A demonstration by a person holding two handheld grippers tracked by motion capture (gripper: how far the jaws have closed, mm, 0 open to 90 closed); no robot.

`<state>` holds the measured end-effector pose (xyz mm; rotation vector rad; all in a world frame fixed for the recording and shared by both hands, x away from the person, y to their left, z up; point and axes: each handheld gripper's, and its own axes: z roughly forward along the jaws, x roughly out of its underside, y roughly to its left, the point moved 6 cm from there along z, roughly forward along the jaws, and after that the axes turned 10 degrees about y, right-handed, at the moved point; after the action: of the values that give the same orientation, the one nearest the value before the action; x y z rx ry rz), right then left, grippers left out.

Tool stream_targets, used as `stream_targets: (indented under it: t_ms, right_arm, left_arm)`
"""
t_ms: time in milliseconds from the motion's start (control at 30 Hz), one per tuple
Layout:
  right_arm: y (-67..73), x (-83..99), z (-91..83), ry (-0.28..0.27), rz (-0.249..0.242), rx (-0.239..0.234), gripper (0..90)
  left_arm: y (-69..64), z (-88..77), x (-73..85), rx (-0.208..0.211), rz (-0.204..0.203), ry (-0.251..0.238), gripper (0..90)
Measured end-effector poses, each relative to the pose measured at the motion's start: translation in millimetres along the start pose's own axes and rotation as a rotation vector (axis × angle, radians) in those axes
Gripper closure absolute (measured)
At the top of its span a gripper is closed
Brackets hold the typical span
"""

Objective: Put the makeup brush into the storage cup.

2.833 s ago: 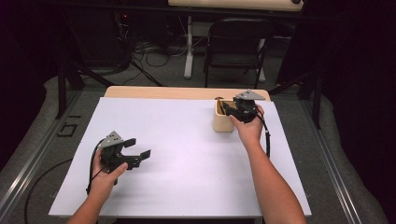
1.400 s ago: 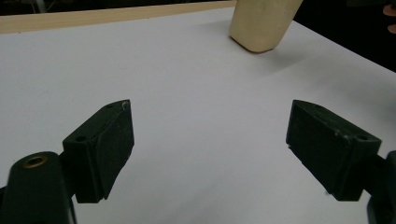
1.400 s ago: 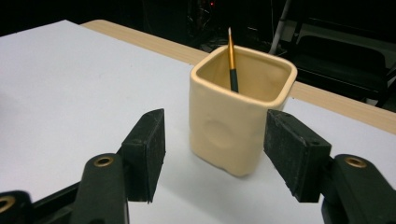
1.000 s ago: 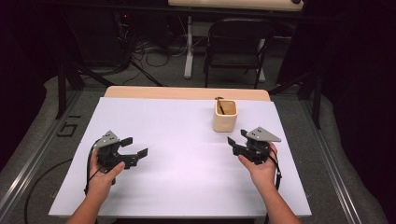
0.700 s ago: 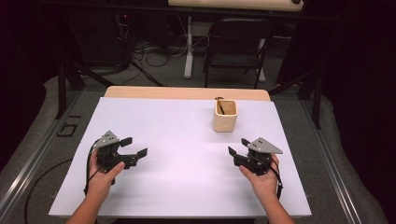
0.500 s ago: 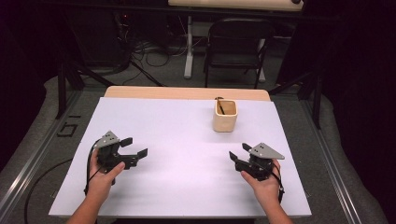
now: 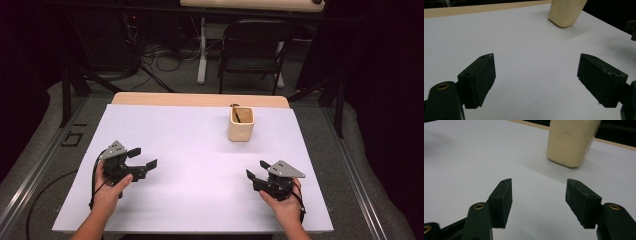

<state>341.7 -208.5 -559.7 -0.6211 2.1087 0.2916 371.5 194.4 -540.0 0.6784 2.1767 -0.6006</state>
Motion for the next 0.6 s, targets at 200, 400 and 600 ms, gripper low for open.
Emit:
stream_targets:
  t_ms: [200, 400, 600]
  right_arm:
    - [1.5, 2.2, 2.5, -0.003, -0.003, -0.011, 38.5]
    - [-0.2, 5.7, 5.4, 0.007, -0.002, -0.007, 38.5]
    - [-3.5, 9.9, 8.5, 0.027, 0.010, -0.002, 38.5]
  left_arm:
    - [1.1, 1.1, 0.5, 0.001, -0.002, 0.001, 15.6]
    - [3.5, 1.8, 1.4, -0.001, -0.005, 0.007, 15.6]
    - [5.4, 2.2, 1.8, -0.001, -0.014, 0.008, 15.6]
